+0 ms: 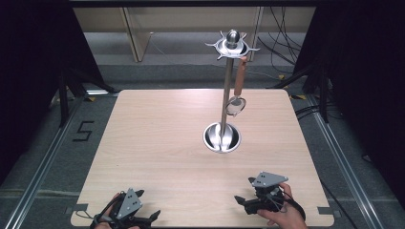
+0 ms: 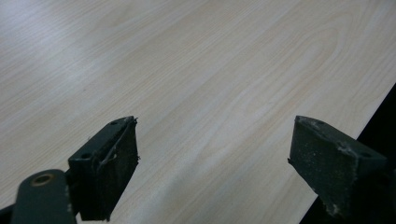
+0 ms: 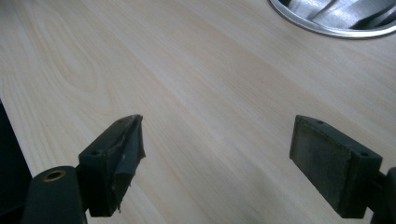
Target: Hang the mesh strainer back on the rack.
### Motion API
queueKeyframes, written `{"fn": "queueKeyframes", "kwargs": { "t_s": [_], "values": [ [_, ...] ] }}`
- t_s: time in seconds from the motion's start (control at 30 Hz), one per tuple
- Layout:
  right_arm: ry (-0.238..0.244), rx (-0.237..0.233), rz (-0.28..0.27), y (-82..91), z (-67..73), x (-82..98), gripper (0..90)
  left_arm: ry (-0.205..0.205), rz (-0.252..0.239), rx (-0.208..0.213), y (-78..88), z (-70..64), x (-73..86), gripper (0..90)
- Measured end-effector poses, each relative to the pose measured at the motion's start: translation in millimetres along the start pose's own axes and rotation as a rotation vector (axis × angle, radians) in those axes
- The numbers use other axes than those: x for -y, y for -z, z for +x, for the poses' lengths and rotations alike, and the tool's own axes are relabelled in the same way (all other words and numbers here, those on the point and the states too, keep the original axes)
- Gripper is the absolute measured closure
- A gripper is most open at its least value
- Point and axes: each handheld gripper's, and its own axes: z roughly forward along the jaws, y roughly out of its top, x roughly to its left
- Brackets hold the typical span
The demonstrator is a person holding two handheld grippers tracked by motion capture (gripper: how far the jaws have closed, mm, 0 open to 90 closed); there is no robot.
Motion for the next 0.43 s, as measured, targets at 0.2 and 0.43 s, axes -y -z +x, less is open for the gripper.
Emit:
{"fn": "queueKeyframes", "kwargs": {
  "t_s": [0.2,0.43],
  "values": [
    [0.007,-0.005,-0.001,-1.2,0.2,0.0,18.9,-0.002,0.0,0.0,0.0,0.1,0.0,14.8],
    [0.009,-0.002,0.001,-1.5,0.6,-0.1,19.1,-0.009,-0.008,-0.003,-0.2,0.6,-0.3,14.8]
  ]
}}
